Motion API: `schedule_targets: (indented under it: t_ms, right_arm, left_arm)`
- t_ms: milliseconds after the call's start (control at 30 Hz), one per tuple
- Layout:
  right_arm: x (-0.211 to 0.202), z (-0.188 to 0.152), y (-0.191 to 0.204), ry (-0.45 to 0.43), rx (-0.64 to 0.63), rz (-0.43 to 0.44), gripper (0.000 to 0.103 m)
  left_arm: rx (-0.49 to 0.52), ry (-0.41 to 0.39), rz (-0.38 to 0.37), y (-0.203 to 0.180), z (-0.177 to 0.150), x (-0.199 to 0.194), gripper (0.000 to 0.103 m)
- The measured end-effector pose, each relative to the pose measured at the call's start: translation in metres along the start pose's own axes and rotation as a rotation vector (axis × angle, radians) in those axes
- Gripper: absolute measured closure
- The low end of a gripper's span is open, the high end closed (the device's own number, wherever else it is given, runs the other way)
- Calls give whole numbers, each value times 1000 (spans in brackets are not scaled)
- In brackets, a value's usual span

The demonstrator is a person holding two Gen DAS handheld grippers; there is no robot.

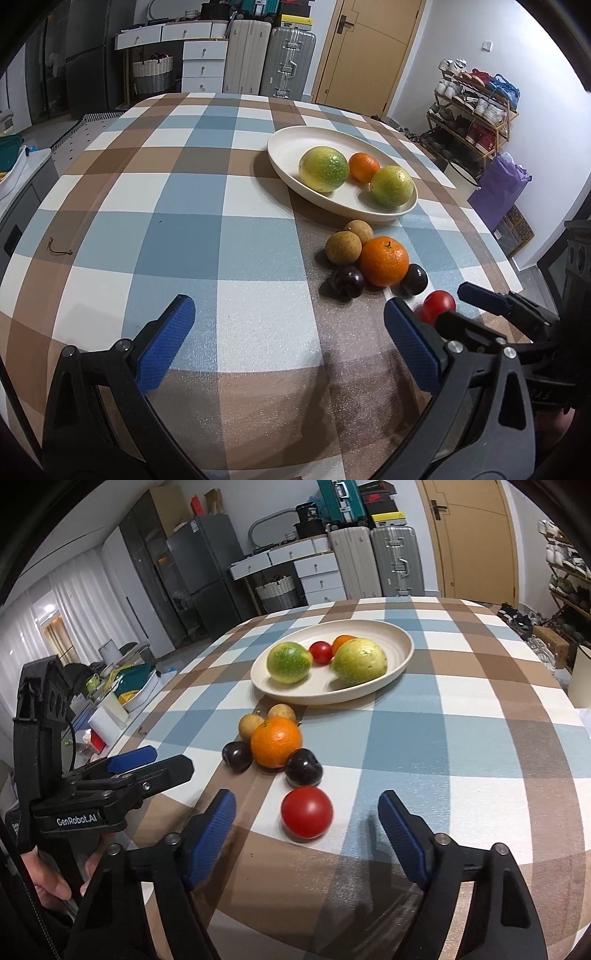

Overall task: Organize fruits
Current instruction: 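Lower the right tool onto the loose red tomato and close on it, then lift the red tomato with the right tool while the left tool grasps the mandarin orange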

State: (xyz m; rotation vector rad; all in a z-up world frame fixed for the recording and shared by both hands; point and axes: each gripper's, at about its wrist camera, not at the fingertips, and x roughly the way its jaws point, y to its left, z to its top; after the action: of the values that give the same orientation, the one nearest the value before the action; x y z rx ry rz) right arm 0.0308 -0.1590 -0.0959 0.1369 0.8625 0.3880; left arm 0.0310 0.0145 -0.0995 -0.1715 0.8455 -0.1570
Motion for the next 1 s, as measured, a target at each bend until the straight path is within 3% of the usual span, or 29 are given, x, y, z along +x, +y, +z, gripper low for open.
schedule_targets:
  t_ms: [267,1000]
  right_arm:
    - [15,-3,1,61,-10,17,72]
    - [-6,8,-13,-39,8,52,72]
  left_arm:
    - [-11,-1,5,6,1,-1,1]
    - [39,33,-9,-11,23,9,1]
